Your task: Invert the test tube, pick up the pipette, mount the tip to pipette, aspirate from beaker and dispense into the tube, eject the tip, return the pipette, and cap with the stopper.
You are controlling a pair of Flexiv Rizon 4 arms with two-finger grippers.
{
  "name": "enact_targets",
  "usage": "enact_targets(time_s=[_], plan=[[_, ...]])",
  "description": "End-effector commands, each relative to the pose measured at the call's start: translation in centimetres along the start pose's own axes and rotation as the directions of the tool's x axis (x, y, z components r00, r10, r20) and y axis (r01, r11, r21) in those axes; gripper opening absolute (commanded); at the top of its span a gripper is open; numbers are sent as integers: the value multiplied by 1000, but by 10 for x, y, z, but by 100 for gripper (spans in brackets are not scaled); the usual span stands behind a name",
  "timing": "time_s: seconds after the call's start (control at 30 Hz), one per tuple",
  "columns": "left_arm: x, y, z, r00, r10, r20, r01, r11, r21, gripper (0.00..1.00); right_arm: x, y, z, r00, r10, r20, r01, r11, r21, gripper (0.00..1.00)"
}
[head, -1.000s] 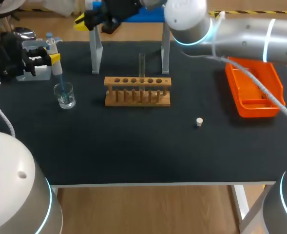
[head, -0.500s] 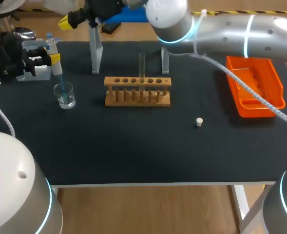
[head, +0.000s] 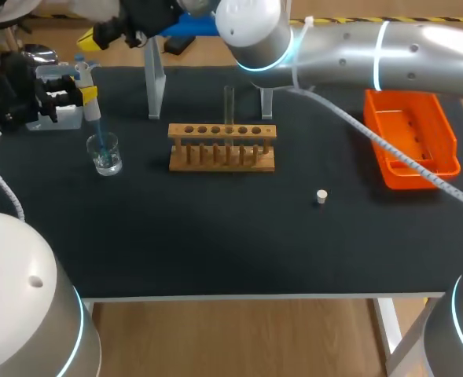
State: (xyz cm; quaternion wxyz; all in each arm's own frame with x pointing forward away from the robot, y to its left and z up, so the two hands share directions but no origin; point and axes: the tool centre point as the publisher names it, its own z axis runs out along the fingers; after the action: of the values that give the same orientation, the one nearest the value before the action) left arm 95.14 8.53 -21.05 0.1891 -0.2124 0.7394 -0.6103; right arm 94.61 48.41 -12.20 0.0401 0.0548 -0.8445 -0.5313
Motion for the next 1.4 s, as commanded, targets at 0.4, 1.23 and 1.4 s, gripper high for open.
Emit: enact_targets(time_s=[0.4,1.23,1.4], plan=[[1,1,1,1000,2,5,-2,1000,2,0,-6,4,14,1000,9,-3,-9,1000,12,0],[1,1,1,1000,2,5,-2,1000,2,0,-14,0,18,1000,8,17,-8,999,35,0],[1,1,1,1000,2,5,-2,1000,2,0,-15,-1,19,1000,6,15,-6,999,42,0]])
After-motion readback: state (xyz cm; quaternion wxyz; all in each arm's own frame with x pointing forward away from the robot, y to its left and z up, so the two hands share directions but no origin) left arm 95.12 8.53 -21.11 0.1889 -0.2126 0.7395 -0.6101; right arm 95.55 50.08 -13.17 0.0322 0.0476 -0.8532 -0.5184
